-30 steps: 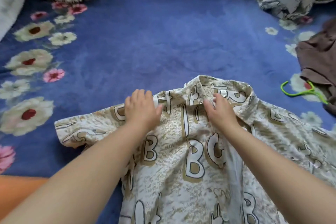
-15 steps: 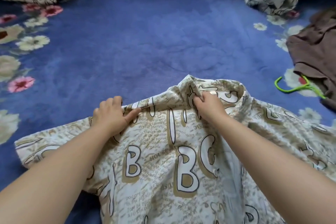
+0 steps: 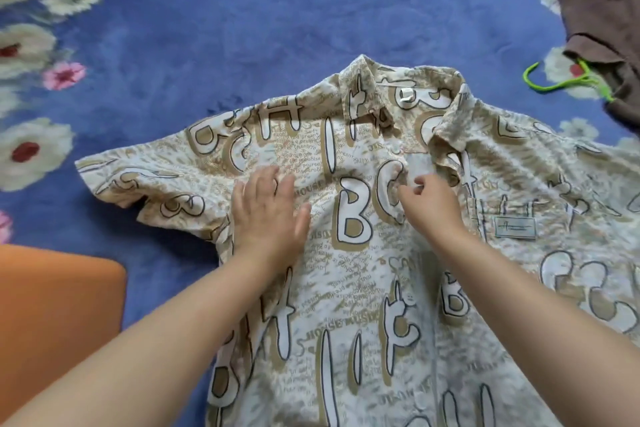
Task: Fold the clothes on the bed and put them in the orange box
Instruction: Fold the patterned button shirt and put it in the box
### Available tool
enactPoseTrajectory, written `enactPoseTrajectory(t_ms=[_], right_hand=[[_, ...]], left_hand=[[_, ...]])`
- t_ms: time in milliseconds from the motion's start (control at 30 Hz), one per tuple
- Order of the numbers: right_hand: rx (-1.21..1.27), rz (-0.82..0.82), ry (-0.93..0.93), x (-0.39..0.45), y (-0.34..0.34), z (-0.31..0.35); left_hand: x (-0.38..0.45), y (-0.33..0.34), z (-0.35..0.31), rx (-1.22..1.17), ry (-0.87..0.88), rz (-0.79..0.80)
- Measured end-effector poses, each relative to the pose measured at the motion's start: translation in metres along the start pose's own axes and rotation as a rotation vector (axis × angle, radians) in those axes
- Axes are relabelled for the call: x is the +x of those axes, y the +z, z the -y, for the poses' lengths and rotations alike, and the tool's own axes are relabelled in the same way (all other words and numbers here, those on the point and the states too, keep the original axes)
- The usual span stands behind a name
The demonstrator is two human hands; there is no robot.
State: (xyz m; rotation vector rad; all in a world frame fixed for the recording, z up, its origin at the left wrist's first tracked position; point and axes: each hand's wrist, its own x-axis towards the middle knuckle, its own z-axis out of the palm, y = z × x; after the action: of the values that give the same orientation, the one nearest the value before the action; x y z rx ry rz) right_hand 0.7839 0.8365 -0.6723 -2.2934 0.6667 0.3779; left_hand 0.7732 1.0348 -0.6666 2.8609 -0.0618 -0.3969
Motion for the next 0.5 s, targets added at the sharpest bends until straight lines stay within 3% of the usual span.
enactPoseTrajectory(t_ms=[167, 267, 367, 500], right_hand=[[0.074, 0.063, 0.142, -0.006, 0.011, 0.0], [0.272, -0.106, 0.147, -0.004, 0.004, 0.007], [0.088, -0.279, -0.01, -0.017, -0.004, 0.0], [-0.073, -0.119, -0.008, -0.037, 0.008, -0.019]], left_hand=[[-0.045, 0.02, 0.006, 0.237, -0.035, 0.169], [-0.052, 0.024, 0.013, 0.312, -0.055, 0.213], [-0.051, 0.024, 0.019, 0.332, -0.039, 0.286], [-0.05, 0.014, 0.016, 0.335, -0.028, 0.32]])
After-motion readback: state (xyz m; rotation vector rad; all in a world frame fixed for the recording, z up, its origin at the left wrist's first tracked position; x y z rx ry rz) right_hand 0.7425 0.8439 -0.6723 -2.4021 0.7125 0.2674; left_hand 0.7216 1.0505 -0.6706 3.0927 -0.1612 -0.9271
